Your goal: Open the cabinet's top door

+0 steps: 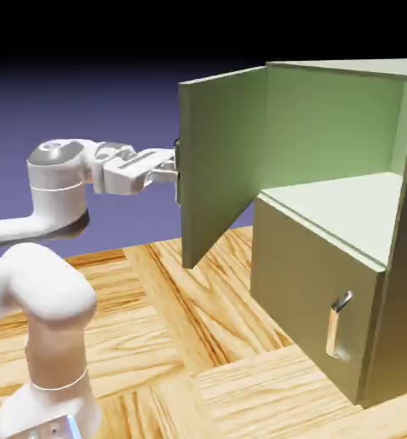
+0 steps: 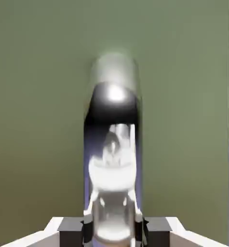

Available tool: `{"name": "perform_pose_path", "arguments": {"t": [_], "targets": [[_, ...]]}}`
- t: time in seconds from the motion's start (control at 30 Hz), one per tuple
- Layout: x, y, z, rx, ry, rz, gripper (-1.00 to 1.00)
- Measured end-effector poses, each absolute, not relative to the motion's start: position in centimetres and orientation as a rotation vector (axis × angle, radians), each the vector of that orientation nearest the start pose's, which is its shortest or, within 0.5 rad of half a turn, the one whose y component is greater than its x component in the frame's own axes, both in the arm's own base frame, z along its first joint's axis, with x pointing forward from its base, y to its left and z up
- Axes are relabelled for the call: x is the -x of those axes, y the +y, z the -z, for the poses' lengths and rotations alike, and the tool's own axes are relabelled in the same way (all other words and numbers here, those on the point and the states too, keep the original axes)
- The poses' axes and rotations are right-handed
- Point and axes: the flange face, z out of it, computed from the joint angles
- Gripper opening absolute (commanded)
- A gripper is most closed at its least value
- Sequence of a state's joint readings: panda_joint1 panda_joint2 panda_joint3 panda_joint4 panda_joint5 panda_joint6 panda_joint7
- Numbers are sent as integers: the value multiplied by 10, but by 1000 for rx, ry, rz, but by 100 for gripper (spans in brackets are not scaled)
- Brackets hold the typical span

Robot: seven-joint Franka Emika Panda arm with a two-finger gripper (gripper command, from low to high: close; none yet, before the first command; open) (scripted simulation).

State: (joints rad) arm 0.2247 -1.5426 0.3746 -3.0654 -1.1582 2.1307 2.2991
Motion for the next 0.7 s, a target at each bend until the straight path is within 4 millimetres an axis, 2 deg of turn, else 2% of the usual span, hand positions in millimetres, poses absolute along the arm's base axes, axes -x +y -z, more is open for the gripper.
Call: {"name": "perform_pose_path", "arguments": {"t": [0.1,0.3,0.53,0.7], "targets": [[-183,83,-517,1572,1566,2220,-100],[-165,126,-517,1525,1686,2270,-100],[-146,197,-517,1435,1879,2344,-100],[-139,249,-517,1361,2020,2390,-100]]}}
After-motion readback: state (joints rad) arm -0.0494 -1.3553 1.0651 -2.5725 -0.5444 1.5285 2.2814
